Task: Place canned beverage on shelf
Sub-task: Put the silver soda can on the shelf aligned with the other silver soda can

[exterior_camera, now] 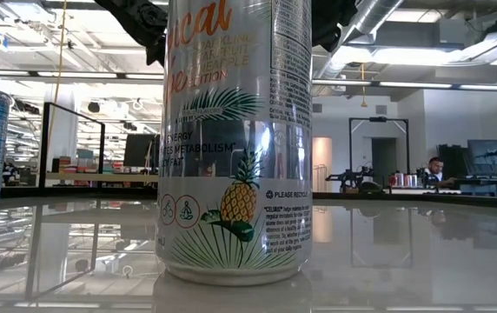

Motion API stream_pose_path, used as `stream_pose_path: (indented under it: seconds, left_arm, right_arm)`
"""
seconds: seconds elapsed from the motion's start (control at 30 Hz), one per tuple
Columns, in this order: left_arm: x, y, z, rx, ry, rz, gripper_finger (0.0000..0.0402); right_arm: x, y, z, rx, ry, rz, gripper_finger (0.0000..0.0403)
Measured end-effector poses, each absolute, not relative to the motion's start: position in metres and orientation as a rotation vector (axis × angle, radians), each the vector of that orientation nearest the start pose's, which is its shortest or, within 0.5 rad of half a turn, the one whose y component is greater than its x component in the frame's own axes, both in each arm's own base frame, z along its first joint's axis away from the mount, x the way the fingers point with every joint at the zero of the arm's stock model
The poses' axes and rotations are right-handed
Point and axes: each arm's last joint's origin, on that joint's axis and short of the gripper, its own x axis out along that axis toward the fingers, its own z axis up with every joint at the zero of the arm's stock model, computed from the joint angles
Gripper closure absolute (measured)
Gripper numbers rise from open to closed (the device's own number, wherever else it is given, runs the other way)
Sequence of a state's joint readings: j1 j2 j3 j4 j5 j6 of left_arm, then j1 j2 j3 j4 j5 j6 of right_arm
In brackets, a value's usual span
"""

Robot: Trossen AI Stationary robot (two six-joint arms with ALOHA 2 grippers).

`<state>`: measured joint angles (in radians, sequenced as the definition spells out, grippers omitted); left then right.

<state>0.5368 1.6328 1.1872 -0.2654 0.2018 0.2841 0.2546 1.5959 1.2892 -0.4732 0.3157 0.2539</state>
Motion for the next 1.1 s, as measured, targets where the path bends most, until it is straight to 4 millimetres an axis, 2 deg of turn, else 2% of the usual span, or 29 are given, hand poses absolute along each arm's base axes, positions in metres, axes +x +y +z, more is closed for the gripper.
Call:
stream_pose_path:
  seconds: [0.2, 0.4, 0.47, 1.1]
  left_arm:
    - [0.3089, 0.1767, 0.2523, 0.012, 0.709, 0.222, 0.0121]
    - [0.3076, 0.1783, 0.2497, 0.028, 0.745, 0.278, 0.0051]
    - [0.3075, 0.1788, 0.2495, 0.032, 0.749, 0.291, 0.004]
    - [0.305, 0.1774, 0.2487, 0.023, 0.796, 0.281, 0.0043]
  right_arm:
    - [0.3368, 0.0784, 0.2832, 0.021, 0.739, -0.153, 0.0381]
    - [0.3366, 0.0783, 0.2831, 0.02, 0.742, -0.153, 0.0381]
    - [0.3366, 0.0783, 0.2831, 0.02, 0.742, -0.153, 0.0381]
    - [0.3362, 0.0782, 0.2827, 0.02, 0.747, -0.154, 0.0381]
